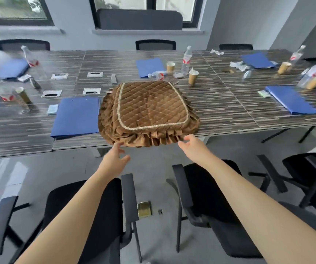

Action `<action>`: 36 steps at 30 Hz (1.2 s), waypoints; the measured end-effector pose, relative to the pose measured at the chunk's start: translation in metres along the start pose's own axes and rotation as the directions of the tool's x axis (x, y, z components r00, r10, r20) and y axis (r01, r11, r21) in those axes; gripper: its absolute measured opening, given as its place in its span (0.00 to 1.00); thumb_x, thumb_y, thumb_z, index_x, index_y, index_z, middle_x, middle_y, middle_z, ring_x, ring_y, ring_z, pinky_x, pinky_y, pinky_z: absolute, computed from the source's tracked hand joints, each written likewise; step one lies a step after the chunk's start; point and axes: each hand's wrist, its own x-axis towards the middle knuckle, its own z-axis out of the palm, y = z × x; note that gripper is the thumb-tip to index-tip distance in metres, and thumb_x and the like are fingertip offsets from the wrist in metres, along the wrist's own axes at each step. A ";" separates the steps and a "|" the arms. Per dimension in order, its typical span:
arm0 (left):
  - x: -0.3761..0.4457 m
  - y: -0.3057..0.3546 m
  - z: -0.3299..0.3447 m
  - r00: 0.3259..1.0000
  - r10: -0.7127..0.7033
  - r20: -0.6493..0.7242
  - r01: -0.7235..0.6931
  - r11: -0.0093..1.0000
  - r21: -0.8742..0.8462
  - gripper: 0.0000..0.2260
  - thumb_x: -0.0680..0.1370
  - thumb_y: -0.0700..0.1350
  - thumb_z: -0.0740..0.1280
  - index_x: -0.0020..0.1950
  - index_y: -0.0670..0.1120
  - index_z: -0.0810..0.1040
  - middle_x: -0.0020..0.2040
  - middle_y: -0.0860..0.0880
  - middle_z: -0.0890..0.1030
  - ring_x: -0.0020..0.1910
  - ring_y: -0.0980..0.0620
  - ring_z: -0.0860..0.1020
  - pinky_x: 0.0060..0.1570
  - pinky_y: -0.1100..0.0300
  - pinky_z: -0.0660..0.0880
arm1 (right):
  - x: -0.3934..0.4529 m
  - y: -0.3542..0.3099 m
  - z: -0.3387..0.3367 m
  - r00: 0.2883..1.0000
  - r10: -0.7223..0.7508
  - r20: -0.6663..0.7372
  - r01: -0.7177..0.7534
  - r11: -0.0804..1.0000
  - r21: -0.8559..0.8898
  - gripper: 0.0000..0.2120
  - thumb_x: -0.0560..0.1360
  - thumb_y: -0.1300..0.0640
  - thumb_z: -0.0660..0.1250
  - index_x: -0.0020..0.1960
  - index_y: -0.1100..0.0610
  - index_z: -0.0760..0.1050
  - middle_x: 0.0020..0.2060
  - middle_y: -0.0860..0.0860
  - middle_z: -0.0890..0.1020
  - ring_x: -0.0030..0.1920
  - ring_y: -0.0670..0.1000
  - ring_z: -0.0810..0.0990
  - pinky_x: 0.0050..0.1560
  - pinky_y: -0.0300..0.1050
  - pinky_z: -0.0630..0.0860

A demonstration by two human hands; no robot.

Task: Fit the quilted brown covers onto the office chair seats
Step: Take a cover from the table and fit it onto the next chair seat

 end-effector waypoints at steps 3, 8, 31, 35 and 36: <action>0.026 0.006 -0.001 0.998 -0.039 -0.051 0.039 0.999 0.000 0.24 0.77 0.45 0.66 0.72 0.48 0.65 0.65 0.51 0.74 0.55 0.48 0.76 0.41 0.60 0.74 | 0.036 0.001 -0.007 1.000 -0.013 0.009 0.014 1.000 -0.017 0.24 0.80 0.47 0.58 0.72 0.58 0.64 0.66 0.55 0.74 0.64 0.56 0.73 0.54 0.44 0.66; 0.086 0.017 -0.001 0.981 -0.120 -0.150 0.118 0.993 -0.022 0.25 0.77 0.48 0.67 0.72 0.44 0.67 0.64 0.44 0.75 0.61 0.44 0.75 0.56 0.52 0.72 | 0.100 0.001 -0.019 1.000 -0.001 0.016 0.001 1.000 -0.009 0.24 0.80 0.47 0.58 0.72 0.57 0.65 0.66 0.56 0.74 0.58 0.54 0.74 0.50 0.43 0.66; 0.327 -0.012 -0.001 0.640 -0.766 -0.069 0.640 0.580 -0.504 0.24 0.74 0.40 0.65 0.68 0.34 0.68 0.57 0.38 0.77 0.51 0.37 0.78 0.51 0.49 0.75 | 0.352 0.034 -0.027 0.776 0.564 0.284 -0.593 0.495 0.636 0.25 0.78 0.54 0.65 0.73 0.56 0.64 0.72 0.62 0.64 0.72 0.62 0.64 0.68 0.58 0.67; 0.331 -0.013 -0.011 0.639 -0.769 -0.016 0.633 0.538 -0.557 0.21 0.72 0.39 0.64 0.64 0.34 0.71 0.53 0.34 0.79 0.47 0.34 0.81 0.45 0.46 0.81 | 0.360 0.029 -0.031 0.741 0.593 0.315 -0.635 0.469 0.614 0.26 0.75 0.52 0.68 0.71 0.54 0.65 0.70 0.58 0.68 0.71 0.59 0.66 0.69 0.57 0.65; 0.332 -0.009 -0.012 0.654 -0.756 0.003 0.618 0.532 -0.579 0.18 0.73 0.38 0.64 0.62 0.34 0.71 0.48 0.36 0.78 0.38 0.36 0.81 0.33 0.51 0.81 | 0.361 0.029 -0.032 0.729 0.605 0.322 -0.649 0.458 0.608 0.25 0.74 0.52 0.69 0.69 0.53 0.67 0.68 0.57 0.71 0.68 0.58 0.69 0.68 0.56 0.67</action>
